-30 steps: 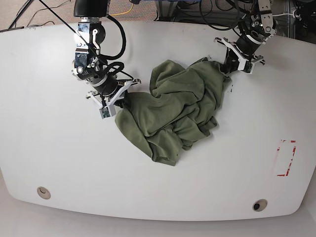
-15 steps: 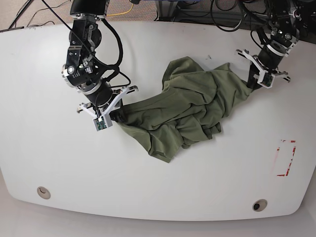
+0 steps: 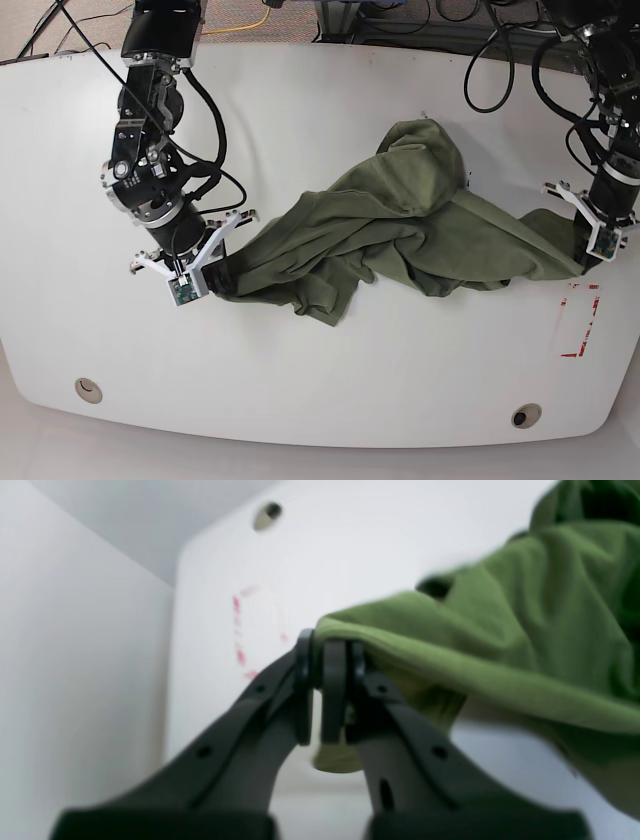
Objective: Layout the t-shirt on the table in an organized manner, then fold the t-shirt properly
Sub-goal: 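Pull both grippers apart, stretching the t-shirt across the table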
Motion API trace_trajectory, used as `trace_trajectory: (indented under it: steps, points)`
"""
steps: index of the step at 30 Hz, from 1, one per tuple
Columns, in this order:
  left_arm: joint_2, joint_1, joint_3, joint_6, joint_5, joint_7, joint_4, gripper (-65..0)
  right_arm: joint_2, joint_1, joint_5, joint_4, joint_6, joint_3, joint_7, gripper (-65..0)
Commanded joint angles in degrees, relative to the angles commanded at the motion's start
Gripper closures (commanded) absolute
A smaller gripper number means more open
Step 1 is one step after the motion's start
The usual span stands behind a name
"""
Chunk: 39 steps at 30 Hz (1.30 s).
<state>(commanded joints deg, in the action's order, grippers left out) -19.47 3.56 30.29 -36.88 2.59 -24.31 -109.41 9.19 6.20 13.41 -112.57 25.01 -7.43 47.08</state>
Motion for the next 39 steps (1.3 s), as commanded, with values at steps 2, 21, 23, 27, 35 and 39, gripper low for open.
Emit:
trace_trajectory:
  steps: [2, 21, 23, 27, 35, 39]
  points:
    - [-0.7, -2.37, 0.0, 0.0, 0.0, -1.05, 0.0, -0.3, 1.14, 1.32, 0.0, 0.09, 0.0, 0.0, 0.0, 0.0]
    - [-4.04, -17.32, -0.09, 0.09, -0.09, -9.93, 0.0, -0.3, 11.96, 16.0, 0.62, 4.4, 0.0, 0.35, 1.58, 0.0]
    - [-4.04, -17.67, -0.09, 0.09, -0.09, -9.93, 0.09, -0.3, 12.57, 17.05, 0.62, 5.45, 0.0, 0.35, 1.58, 0.0]
    - [-4.13, -17.32, -0.09, 0.09, -1.32, -9.93, 0.09, -0.4, 13.63, 18.2, 0.62, 6.59, 0.0, 0.35, 1.58, 0.0]
    - [-4.04, -15.91, 0.18, -0.09, -4.4, -9.93, 0.18, -0.4, 13.89, 18.9, 0.62, 7.74, 0.09, 0.09, 1.58, 0.0]
    - [-4.04, -15.3, 0.18, -0.09, -4.4, -9.93, 0.0, -0.4, 13.98, 19.08, 0.35, 7.74, 2.02, 0.0, 1.58, 0.0]
